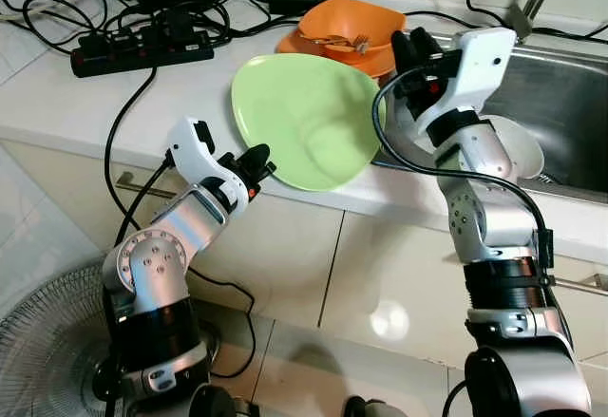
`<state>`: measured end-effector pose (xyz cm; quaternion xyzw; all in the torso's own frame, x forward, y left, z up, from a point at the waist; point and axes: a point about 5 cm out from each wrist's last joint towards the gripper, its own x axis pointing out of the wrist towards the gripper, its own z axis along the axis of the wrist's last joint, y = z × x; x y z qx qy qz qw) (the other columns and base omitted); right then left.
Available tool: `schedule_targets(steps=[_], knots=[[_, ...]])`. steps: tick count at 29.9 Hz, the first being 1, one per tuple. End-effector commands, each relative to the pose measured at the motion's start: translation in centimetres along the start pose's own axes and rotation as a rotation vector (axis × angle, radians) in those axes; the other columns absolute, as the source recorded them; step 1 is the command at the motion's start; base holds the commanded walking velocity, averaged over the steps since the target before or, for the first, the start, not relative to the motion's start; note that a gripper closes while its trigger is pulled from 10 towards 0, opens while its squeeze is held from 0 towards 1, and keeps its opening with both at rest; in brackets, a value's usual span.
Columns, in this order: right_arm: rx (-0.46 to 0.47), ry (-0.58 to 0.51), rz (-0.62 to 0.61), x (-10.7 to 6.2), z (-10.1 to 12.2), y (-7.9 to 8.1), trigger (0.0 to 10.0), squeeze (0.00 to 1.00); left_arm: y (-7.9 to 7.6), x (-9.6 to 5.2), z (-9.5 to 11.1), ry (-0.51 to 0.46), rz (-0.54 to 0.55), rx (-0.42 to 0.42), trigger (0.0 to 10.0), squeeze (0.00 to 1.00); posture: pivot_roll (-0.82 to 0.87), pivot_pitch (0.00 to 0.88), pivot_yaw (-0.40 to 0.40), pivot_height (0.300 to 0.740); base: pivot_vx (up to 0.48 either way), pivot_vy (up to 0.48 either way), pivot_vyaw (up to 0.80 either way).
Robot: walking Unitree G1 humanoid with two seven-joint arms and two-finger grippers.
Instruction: Kitchen organization
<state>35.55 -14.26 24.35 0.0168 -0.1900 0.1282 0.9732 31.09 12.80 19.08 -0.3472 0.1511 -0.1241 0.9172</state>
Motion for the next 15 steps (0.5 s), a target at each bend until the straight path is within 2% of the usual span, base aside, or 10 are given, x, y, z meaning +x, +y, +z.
schedule_targets(steps=[1,3,4,8,11,15], knots=[[0.004,0.024,-0.046,-0.5,-0.4,-1.2,10.0,0.0,0.8,-0.4,-0.5,0.032,0.042,0.034,10.0,0.0,0.01,0.078,-0.001,0.732,0.0,0.0,0.0],[0.004,0.029,-0.063,-0.6,-0.5,-1.5,10.0,0.0,1.1,-0.7,-0.3,0.018,0.043,0.041,10.0,0.0,0.02,0.08,-0.005,0.732,0.0,0.0,0.0],[0.001,0.039,-0.095,-0.8,-0.8,-2.2,10.0,0.0,1.6,-1.4,0.3,-0.016,0.029,0.072,10.0,0.0,0.02,0.082,-0.008,0.732,0.0,0.0,0.0],[0.006,0.053,-0.121,-1.0,-1.3,-2.7,10.0,0.0,1.8,-2.2,1.1,-0.066,0.009,0.105,10.0,0.0,0.02,0.082,-0.01,0.732,0.0,0.0,0.0],[0.011,0.072,-0.134,-1.1,-1.9,-2.9,10.0,0.0,1.5,-2.4,1.7,-0.123,-0.02,0.117,10.0,0.0,0.04,0.085,-0.021,0.732,0.0,0.0,0.0],[0.037,0.121,-0.156,-1.5,-3.2,-3.3,10.0,0.0,0.6,-3.5,3.2,-0.186,-0.102,0.179,10.0,0.0,0.04,0.086,-0.025,0.732,0.0,0.0,0.0]])
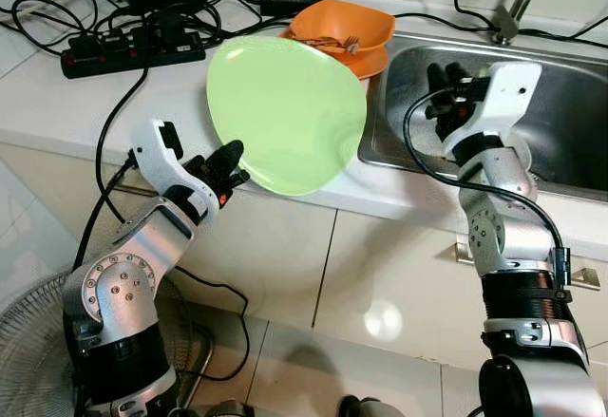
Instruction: Kitchen organization
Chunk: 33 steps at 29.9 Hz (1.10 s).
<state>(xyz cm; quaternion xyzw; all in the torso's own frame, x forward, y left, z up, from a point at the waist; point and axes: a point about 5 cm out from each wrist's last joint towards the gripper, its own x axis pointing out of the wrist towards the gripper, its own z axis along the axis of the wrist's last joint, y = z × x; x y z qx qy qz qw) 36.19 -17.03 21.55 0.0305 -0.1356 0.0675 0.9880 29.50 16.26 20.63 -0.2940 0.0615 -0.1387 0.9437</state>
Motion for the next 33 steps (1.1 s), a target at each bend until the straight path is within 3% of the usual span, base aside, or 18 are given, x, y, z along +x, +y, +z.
schedule_targets(steps=[1,6,14,25,33], knots=[[0.02,0.015,-0.026,-0.2,-0.6,-0.5,10.0,0.0,-0.6,-0.4,0.8,-0.038,-0.035,0.035,10.0,0.0,0.04,0.086,-0.025,0.732,0.0,0.0,0.0],[0.026,0.078,-0.058,-0.6,-2.4,-1.0,10.0,0.0,-1.9,-0.8,2.3,-0.12,-0.143,0.077,10.0,0.0,0.04,0.086,-0.027,0.732,0.0,0.0,0.0],[0.03,0.097,-0.083,-0.9,-3.2,-1.6,10.0,0.0,-3.6,-0.7,2.4,-0.142,-0.221,0.082,10.0,0.0,0.04,0.08,-0.028,0.732,0.0,0.0,0.0],[0.06,0.089,-0.087,-0.9,-3.4,-1.2,10.0,0.0,-3.6,0.1,2.3,-0.151,-0.226,0.035,10.0,0.0,0.03,0.079,-0.019,0.732,0.0,0.0,0.0],[0.126,0.058,-0.086,-0.5,-2.7,-1.1,10.0,0.0,-4.8,1.0,3.6,-0.271,-0.28,-0.044,10.0,0.0,0.02,0.072,-0.012,0.732,0.0,0.0,0.0]])
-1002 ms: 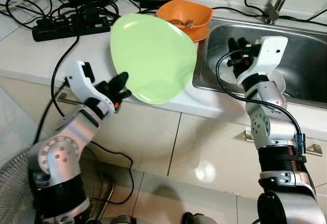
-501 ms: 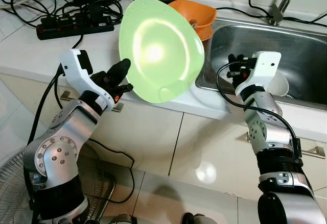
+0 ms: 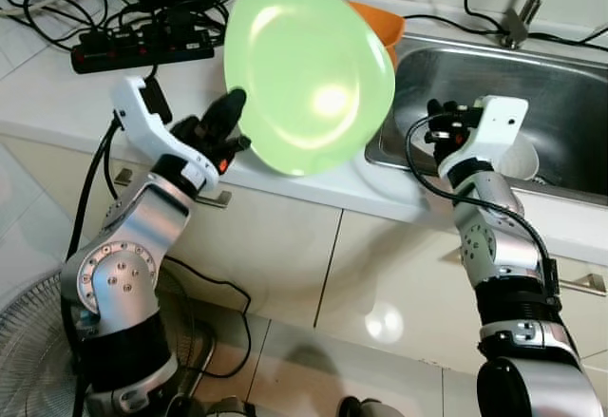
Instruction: Kitchen organization
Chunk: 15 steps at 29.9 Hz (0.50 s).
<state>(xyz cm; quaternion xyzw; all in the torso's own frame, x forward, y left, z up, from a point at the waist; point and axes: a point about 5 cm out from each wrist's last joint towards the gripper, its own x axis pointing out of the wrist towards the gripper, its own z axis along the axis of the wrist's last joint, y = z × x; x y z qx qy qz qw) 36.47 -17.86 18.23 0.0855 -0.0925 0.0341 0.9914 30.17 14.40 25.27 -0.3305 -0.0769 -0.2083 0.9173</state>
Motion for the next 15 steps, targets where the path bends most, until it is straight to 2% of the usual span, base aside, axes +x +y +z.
schedule_targets(steps=[1,2,3,4,5,6,8,9,10,12,15], knots=[[0.031,-0.026,0.007,0.3,0.7,0.1,10.0,0.0,-0.9,0.6,0.7,-0.056,-0.053,-0.021,10.0,0.0,0.02,0.072,-0.012,0.732,0.0,0.0,0.0],[0.031,-0.026,0.007,0.3,0.7,0.1,10.0,0.0,-0.9,0.6,0.7,-0.056,-0.053,-0.021,10.0,0.0,0.02,0.072,-0.012,0.732,0.0,0.0,0.0],[0.046,-0.039,0.021,0.4,1.1,0.3,10.0,0.76,-1.0,0.9,0.8,-0.076,-0.056,-0.039,10.0,0.0,0.02,0.07,-0.008,0.732,0.0,0.0,0.0],[0.063,-0.044,0.022,0.4,1.2,0.4,10.0,0.76,-1.1,1.1,0.8,-0.08,-0.059,-0.045,10.0,0.0,0.01,0.066,-0.008,0.732,0.0,0.0,0.0],[0.093,-0.048,0.024,0.5,1.4,0.4,10.0,1.0,-1.1,1.3,0.8,-0.081,-0.064,-0.05,10.0,0.0,0.01,0.066,-0.008,0.732,0.0,0.0,0.0],[0.093,-0.048,0.024,0.5,1.4,0.4,10.0,1.0,-1.1,1.3,0.8,-0.081,-0.064,-0.05,10.0,0.0,0.01,0.066,-0.008,0.732,0.0,0.0,0.0],[0.18,-0.051,0.04,0.7,1.7,0.7,10.0,1.0,-1.2,1.7,0.8,-0.083,-0.076,-0.056,10.0,0.0,0.01,0.061,-0.003,0.732,0.0,0.0,0.0],[0.18,-0.051,0.04,0.7,1.7,0.7,10.0,1.0,-1.2,1.7,0.8,-0.083,-0.076,-0.056,10.0,0.0,0.01,0.061,-0.003,0.732,0.0,0.0,0.0],[0.238,-0.053,0.056,0.7,1.9,0.8,10.0,1.0,-1.4,2.1,0.8,-0.089,-0.086,-0.062,10.0,0.0,0.01,0.056,-0.001,0.732,0.0,0.0,0.0],[0.261,-0.056,0.071,0.7,2.0,0.9,10.0,1.0,-1.5,2.2,0.9,-0.091,-0.092,-0.063,10.0,0.0,0.01,0.053,0.0,0.732,0.0,0.0,0.0],[0.343,-0.055,0.09,0.7,2.0,1.0,10.0,1.0,-1.5,2.4,1.0,-0.1,-0.099,-0.066,10.0,0.0,0.01,0.048,0.003,0.732,0.0,0.0,0.0]])
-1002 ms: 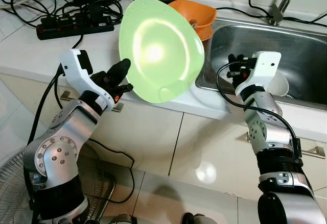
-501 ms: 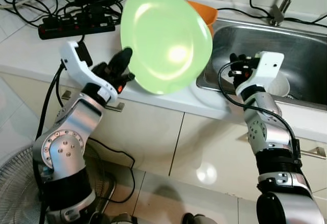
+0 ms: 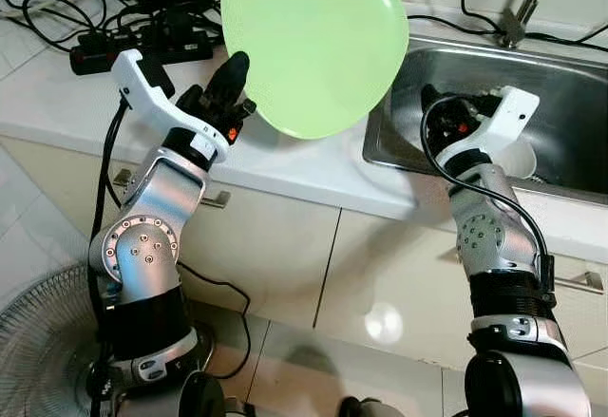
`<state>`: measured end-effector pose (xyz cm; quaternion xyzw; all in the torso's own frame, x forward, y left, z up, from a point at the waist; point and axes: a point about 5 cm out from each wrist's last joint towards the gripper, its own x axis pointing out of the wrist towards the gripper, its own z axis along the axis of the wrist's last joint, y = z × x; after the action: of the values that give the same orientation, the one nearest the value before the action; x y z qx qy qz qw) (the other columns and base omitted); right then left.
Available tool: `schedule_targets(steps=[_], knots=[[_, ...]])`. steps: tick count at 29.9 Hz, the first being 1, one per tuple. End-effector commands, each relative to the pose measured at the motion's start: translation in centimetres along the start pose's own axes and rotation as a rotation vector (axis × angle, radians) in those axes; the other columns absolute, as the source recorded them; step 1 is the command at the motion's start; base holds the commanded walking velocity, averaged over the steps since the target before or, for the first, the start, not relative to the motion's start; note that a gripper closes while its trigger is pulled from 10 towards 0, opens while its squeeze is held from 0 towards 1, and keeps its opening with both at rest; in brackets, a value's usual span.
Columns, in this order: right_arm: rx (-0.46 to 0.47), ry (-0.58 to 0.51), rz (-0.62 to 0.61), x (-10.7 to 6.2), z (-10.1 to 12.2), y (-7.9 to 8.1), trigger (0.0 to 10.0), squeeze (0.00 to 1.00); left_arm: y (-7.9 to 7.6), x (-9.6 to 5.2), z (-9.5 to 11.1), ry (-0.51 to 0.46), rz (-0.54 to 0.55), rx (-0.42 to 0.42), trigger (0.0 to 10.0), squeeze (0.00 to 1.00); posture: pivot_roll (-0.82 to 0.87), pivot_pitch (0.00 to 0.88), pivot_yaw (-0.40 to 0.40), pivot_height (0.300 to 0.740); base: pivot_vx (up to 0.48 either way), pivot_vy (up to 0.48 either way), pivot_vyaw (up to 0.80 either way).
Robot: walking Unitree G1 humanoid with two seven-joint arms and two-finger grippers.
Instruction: Kitchen organization
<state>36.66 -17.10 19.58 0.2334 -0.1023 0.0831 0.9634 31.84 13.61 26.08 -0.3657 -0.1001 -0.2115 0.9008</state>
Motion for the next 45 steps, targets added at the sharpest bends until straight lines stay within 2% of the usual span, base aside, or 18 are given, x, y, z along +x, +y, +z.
schedule_targets(steps=[1,2,4,5,6,7,11,14,22,27,45], knots=[[0.048,-0.026,0.022,0.2,0.8,0.3,10.0,1.0,-1.3,0.5,0.7,-0.041,-0.078,-0.001,10.0,0.0,0.01,0.048,0.003,0.732,0.0,0.0,0.0],[0.096,-0.023,0.019,0.2,0.7,0.3,10.0,1.0,-1.2,0.6,0.8,-0.044,-0.077,-0.003,10.0,0.0,0.01,0.043,0.005,0.732,0.0,0.0,0.0],[0.13,-0.02,0.015,0.2,0.7,0.3,10.0,1.0,-1.2,0.6,0.8,-0.046,-0.078,-0.003,10.0,0.0,0.01,0.043,0.005,0.732,0.0,0.0,0.0],[0.152,-0.012,0.027,0.2,0.6,0.4,10.0,0.94,-1.2,0.6,0.8,-0.047,-0.078,-0.003,10.0,0.0,0.01,0.04,0.008,0.732,0.0,0.0,0.0],[0.169,-0.005,0.038,0.2,0.6,0.4,10.0,0.94,-1.2,0.7,0.8,-0.048,-0.078,-0.003,10.0,0.0,0.01,0.04,0.008,0.732,0.0,0.0,0.0],[0.198,0.003,0.058,0.2,0.5,0.6,10.0,0.0,-1.2,0.7,0.8,-0.049,-0.078,-0.003,10.0,0.0,0.0,0.038,0.008,0.732,0.0,0.0,0.0],[0.341,0.006,0.106,0.1,0.6,1.1,10.0,0.0,-1.1,0.8,0.9,-0.052,-0.077,-0.003,10.0,0.0,0.0,0.036,0.009,0.732,0.0,0.0,0.0],[0.396,0.006,0.15,0.0,0.7,1.5,10.0,0.0,-1.2,0.9,0.9,-0.05,-0.079,-0.003,10.0,0.0,0.0,0.035,0.008,0.732,0.0,0.0,0.0],[0.448,0.016,0.185,-0.1,0.6,2.1,10.0,0.0,-1.1,1.0,0.4,-0.036,-0.074,-0.01,10.0,0.0,0.0,0.033,0.009,0.732,0.0,0.0,0.0],[0.465,0.041,0.26,-0.6,0.4,3.2,10.0,0.0,-1.5,1.1,0.0,-0.024,-0.083,-0.021,10.0,0.0,0.01,0.044,0.006,0.732,0.0,0.0,0.0],[0.484,0.061,0.274,-0.8,0.2,4.0,10.0,0.0,-1.8,1.0,-0.7,0.01,-0.106,-0.038,10.0,0.0,0.01,0.072,0.005,0.732,0.0,0.0,0.0]])
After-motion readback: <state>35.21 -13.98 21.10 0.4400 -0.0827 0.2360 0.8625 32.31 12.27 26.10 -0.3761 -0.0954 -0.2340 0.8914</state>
